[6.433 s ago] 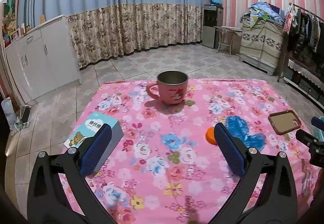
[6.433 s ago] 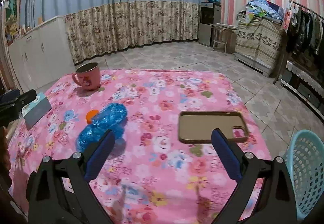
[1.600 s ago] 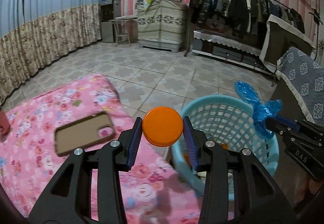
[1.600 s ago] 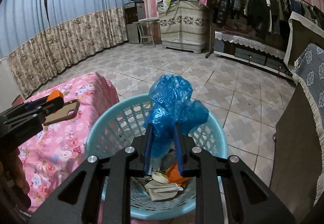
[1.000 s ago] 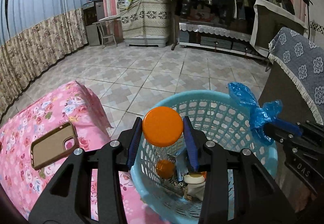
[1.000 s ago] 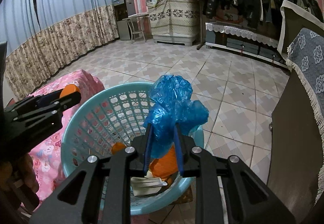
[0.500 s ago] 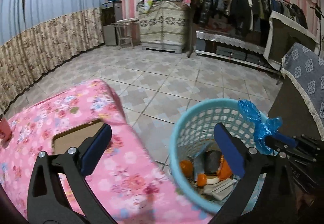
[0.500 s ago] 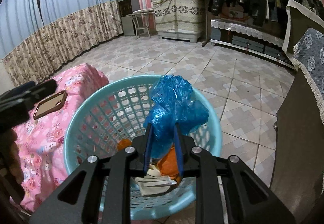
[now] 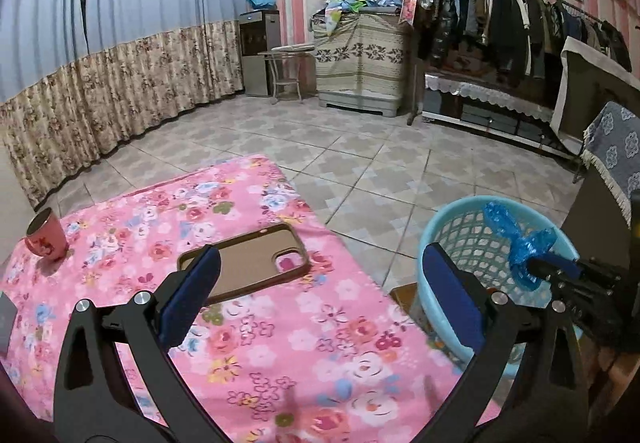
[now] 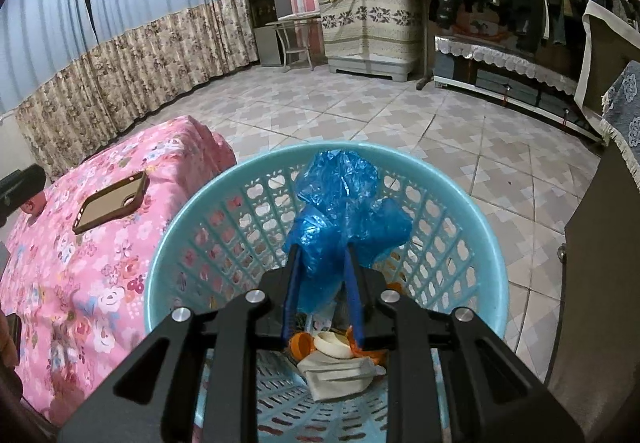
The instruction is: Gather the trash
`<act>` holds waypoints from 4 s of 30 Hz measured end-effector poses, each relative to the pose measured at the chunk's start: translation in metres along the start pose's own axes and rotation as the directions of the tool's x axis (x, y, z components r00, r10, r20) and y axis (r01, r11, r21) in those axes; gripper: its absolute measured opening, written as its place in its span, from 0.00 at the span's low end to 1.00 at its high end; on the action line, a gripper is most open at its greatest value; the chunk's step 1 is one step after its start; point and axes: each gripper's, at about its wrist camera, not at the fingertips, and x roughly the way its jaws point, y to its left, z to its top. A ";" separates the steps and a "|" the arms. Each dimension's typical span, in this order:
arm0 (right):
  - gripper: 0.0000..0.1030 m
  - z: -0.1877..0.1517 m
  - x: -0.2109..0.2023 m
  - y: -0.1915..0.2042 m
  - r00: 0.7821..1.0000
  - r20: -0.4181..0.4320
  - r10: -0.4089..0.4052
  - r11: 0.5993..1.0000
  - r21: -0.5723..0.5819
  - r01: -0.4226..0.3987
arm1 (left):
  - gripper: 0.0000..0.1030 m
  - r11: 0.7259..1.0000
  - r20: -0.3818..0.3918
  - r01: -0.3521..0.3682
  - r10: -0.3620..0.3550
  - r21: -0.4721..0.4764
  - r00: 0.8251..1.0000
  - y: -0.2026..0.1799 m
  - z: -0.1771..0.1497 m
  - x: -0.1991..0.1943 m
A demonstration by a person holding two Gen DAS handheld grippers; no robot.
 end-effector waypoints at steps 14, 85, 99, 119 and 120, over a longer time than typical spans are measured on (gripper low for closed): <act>0.94 0.006 -0.031 0.012 0.992 0.100 -0.070 0.997 -0.022 0.073 | 0.95 0.999 0.020 -0.026 0.027 -0.036 0.999 0.026 -0.011 -0.028; 0.96 -0.122 -0.147 0.237 0.938 0.229 0.261 0.936 -0.299 -0.188 | 0.95 0.908 0.038 -0.342 0.362 -0.243 0.932 0.169 -0.186 -0.190; 0.96 -0.119 -0.146 0.230 0.946 0.243 0.213 0.955 -0.258 -0.148 | 0.95 0.929 0.039 -0.296 0.311 -0.221 0.950 0.164 -0.178 -0.182; 0.96 -0.120 -0.143 0.224 0.954 0.254 0.156 0.967 -0.234 -0.096 | 0.95 0.948 0.050 -0.268 0.280 -0.174 0.959 0.158 -0.168 -0.173; 0.96 -0.120 -0.144 0.224 0.954 0.254 0.157 0.968 -0.233 -0.098 | 0.95 0.948 0.049 -0.267 0.279 -0.173 0.959 0.157 -0.168 -0.173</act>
